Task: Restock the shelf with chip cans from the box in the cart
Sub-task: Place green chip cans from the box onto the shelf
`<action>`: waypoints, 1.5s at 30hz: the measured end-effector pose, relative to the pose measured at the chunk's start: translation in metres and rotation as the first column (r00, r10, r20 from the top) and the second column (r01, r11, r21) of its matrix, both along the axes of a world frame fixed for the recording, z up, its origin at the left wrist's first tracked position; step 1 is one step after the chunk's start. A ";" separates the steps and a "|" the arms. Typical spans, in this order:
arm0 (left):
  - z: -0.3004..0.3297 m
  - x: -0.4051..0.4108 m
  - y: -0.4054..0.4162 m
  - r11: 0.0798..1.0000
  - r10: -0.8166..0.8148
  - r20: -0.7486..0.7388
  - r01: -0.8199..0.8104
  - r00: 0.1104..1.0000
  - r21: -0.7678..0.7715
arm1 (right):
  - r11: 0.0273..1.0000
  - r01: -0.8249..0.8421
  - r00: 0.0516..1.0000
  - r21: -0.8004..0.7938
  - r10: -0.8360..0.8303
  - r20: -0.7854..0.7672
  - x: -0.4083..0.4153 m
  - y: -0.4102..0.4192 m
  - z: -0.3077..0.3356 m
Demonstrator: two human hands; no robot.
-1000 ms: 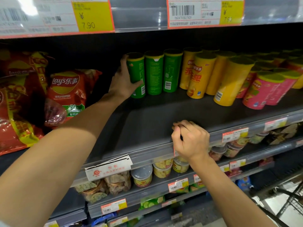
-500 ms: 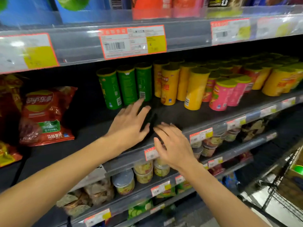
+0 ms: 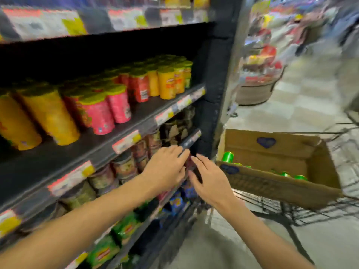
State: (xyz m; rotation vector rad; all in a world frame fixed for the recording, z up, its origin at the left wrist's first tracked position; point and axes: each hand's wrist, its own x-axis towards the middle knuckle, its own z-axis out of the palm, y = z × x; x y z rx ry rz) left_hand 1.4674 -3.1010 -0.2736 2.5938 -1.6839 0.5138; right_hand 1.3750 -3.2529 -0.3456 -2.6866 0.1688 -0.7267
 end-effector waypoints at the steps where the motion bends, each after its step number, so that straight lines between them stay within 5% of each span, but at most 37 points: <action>1: -0.008 -0.004 -0.030 0.999 -0.041 -0.018 0.042 0.999 0.026 | 0.998 0.056 0.998 0.001 -0.056 -0.031 -0.011 -0.025 -0.005; 10: -0.061 -0.042 -0.232 0.903 -0.344 0.048 0.316 0.938 0.291 | 0.926 0.377 0.893 -0.012 -0.367 -0.258 -0.096 -0.179 -0.041; 17: -0.110 -0.032 -0.327 0.849 -0.376 -0.090 0.381 0.922 0.365 | 0.874 0.483 0.822 0.053 -0.432 -0.371 -0.103 -0.239 -0.079; 28: -0.207 0.100 -0.460 0.810 0.020 -0.409 0.225 0.912 0.542 | 0.805 0.586 0.712 0.092 -0.457 -0.533 -0.033 -0.371 -0.133; 37: -0.291 0.194 -0.522 0.739 0.438 -0.548 0.061 0.713 0.671 | 0.751 0.637 0.576 0.175 -0.313 -0.755 0.014 -0.443 -0.174; 45: -0.345 0.194 -0.535 0.703 0.636 -0.585 -0.067 0.503 0.708 | 0.628 0.750 0.482 0.208 -0.302 -0.822 -0.012 -0.478 -0.185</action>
